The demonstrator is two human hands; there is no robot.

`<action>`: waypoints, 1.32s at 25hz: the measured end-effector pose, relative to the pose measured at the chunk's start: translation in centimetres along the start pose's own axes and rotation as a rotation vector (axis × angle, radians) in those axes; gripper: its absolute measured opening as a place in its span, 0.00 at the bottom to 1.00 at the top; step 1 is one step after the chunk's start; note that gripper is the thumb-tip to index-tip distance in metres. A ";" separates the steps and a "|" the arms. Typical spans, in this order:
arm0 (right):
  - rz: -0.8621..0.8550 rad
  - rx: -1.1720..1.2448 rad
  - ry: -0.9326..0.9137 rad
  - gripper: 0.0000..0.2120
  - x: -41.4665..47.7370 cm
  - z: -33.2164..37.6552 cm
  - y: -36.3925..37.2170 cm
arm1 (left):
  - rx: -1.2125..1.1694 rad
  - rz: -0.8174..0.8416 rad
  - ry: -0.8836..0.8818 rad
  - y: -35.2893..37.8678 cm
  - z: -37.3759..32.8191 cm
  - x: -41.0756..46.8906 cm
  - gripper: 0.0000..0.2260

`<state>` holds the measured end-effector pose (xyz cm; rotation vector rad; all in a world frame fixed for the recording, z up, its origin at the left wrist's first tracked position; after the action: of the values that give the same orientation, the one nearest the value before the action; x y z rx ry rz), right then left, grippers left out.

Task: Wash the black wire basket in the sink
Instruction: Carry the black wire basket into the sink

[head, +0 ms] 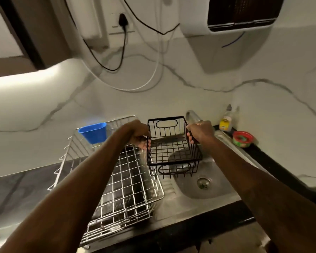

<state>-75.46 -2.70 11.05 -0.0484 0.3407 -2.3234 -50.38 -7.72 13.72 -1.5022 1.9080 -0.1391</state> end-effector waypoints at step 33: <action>0.245 -0.538 0.271 0.06 25.4 -28.5 0.2 | 0.149 -0.112 -0.313 28.6 7.7 24.0 0.07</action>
<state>-97.05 -14.36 -18.24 0.0438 1.0408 -1.9391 -71.37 -17.33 -16.65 -1.4372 1.5340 -0.0885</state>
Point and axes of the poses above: each hand's wrist, its own x-axis towards the middle knuckle, its own y-axis out of the palm, z = x × y, the point moved 6 cm from there along x, towards the middle knuckle, and after that the axes turned 12 degrees about -z, right-handed, at the moved point
